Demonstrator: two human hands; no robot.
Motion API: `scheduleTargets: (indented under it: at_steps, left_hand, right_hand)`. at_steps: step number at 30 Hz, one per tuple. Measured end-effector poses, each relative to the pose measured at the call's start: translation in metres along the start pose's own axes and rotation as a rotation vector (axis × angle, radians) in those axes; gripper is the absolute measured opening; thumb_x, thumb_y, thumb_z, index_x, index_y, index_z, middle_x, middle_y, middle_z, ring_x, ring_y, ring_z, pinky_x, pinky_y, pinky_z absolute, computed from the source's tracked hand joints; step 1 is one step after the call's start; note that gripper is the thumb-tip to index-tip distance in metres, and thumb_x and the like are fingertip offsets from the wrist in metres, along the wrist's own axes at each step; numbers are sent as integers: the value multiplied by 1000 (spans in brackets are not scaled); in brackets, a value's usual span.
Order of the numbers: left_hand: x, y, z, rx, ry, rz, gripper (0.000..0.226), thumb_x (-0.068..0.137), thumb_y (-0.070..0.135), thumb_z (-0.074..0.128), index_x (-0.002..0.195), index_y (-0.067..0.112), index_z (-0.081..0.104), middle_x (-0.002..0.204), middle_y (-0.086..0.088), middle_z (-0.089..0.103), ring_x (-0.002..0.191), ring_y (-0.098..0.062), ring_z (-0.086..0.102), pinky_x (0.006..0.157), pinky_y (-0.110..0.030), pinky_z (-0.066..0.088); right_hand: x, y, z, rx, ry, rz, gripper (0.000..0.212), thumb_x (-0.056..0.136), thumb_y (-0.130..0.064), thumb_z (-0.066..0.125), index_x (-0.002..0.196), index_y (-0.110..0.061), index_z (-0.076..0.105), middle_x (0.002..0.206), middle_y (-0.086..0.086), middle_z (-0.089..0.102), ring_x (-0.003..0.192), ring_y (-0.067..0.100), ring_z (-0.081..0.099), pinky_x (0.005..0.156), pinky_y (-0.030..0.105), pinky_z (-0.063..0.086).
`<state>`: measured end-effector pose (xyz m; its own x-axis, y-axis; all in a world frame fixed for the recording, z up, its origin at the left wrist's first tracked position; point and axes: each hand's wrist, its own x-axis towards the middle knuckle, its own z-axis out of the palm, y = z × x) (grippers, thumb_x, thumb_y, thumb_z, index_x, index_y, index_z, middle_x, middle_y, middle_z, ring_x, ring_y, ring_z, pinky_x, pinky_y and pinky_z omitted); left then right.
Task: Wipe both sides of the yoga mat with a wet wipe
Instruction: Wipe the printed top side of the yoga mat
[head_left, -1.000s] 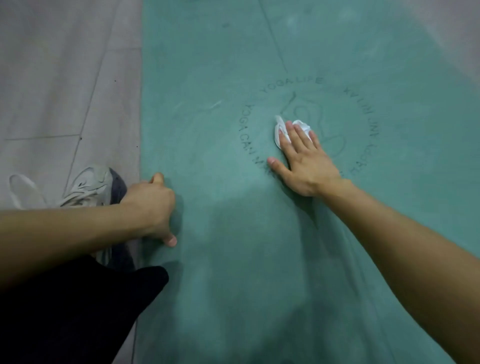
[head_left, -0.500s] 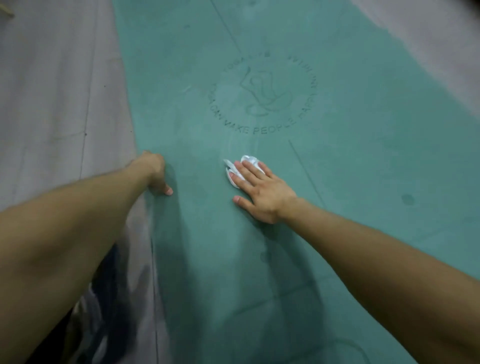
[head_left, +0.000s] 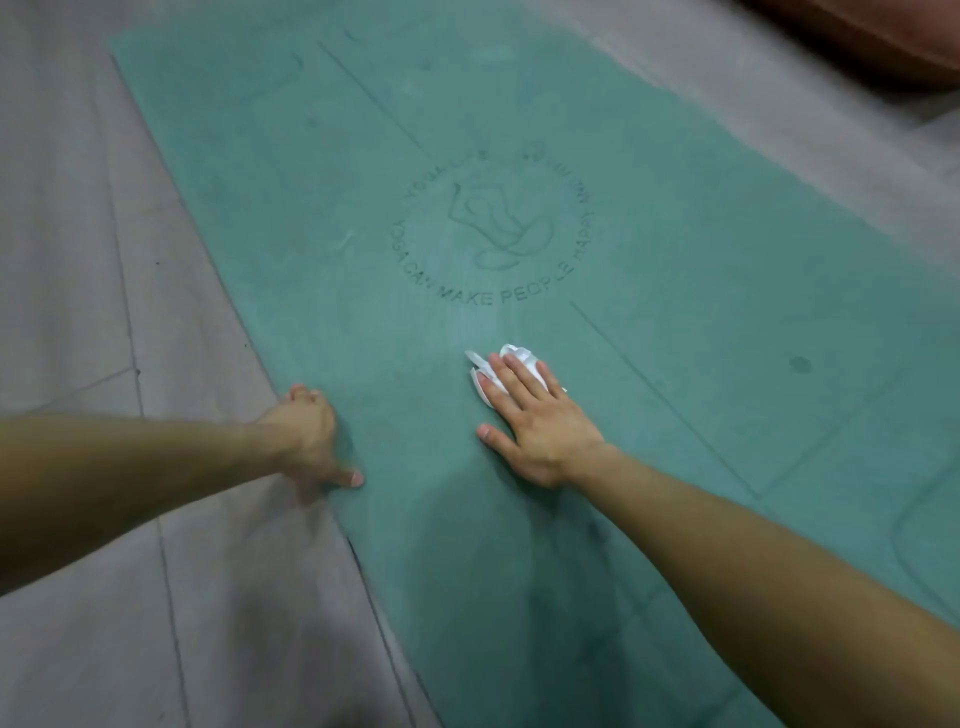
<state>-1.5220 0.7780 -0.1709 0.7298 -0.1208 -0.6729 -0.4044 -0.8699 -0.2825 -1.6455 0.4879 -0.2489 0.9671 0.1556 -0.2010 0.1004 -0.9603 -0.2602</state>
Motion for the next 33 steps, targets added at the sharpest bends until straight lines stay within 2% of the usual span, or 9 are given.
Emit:
scheduleTargets:
  at_steps: [2, 5, 8, 12, 14, 22, 26, 29, 33]
  left_hand:
    - [4, -10, 5, -13, -13, 31, 140, 53, 100, 64, 144, -3, 37, 141, -22, 47, 126, -35, 55, 102, -35, 48]
    - [19, -18, 4, -179, 155, 26, 97, 67, 100, 52, 104, 12, 65, 111, -13, 69, 101, -33, 68, 83, -34, 56]
    - [38, -26, 6, -437, 561, -82, 66, 98, 69, 39, 88, 11, 68, 97, -14, 72, 93, -35, 68, 82, -44, 59]
    - [65, -13, 34, -568, 886, -155, 23, 103, 29, 51, 97, 10, 64, 101, -14, 62, 99, -36, 55, 87, -49, 46]
    - [73, -6, 43, -543, 938, -189, 10, 100, 25, 57, 95, 16, 57, 98, -11, 57, 96, -35, 51, 84, -50, 42]
    - [77, -6, 51, -617, 996, -166, 5, 95, 23, 56, 93, 19, 55, 93, -7, 52, 88, -32, 46, 80, -49, 39]
    - [79, -10, 54, -619, 989, -156, 7, 95, 25, 55, 93, 19, 56, 93, -6, 53, 87, -31, 47, 81, -49, 39]
    - [80, -11, 55, -647, 999, -149, 7, 95, 24, 55, 93, 17, 57, 92, -5, 53, 87, -30, 46, 81, -48, 38]
    - [83, -10, 55, -664, 1006, -141, 8, 96, 24, 52, 94, 18, 57, 92, -3, 52, 88, -29, 46, 81, -48, 38]
  right_hand:
    - [-5, -11, 4, 5, 45, 61, 76, 107, -67, 16, 168, -29, -5, 175, -4, -15, 157, 11, -27, 131, 47, -5]
    - [-6, -24, 6, 24, 60, 155, 75, 107, -67, 13, 168, -28, -7, 175, -5, -18, 157, 11, -28, 131, 47, -8]
    - [8, -27, 2, 63, 59, 170, 71, 108, -64, 11, 168, -30, -7, 174, -8, -18, 156, 8, -28, 131, 45, -7]
    - [62, -14, -11, 35, 48, 134, 71, 107, -64, 8, 168, -31, -8, 174, -10, -17, 156, 6, -27, 131, 44, -6]
    - [103, -17, -21, 24, 46, 127, 72, 107, -65, 9, 167, -31, -9, 174, -9, -18, 157, 7, -26, 131, 43, -8]
    - [293, -35, -61, -7, 45, 199, 77, 105, -65, 9, 169, -24, -4, 176, -1, -11, 161, 15, -14, 130, 45, -10]
    - [336, -108, -52, -43, 13, -136, 66, 110, -53, 16, 169, -25, 7, 177, -1, -1, 163, 17, -6, 131, 45, -7]
    - [329, -102, -52, -67, -30, -307, 64, 110, -52, 15, 169, -29, 4, 177, -5, -1, 162, 15, -5, 131, 41, -7]
    - [312, -4, -80, -46, 116, 88, 72, 108, -60, 11, 168, -26, -6, 177, 0, -4, 162, 19, -7, 131, 44, -7]
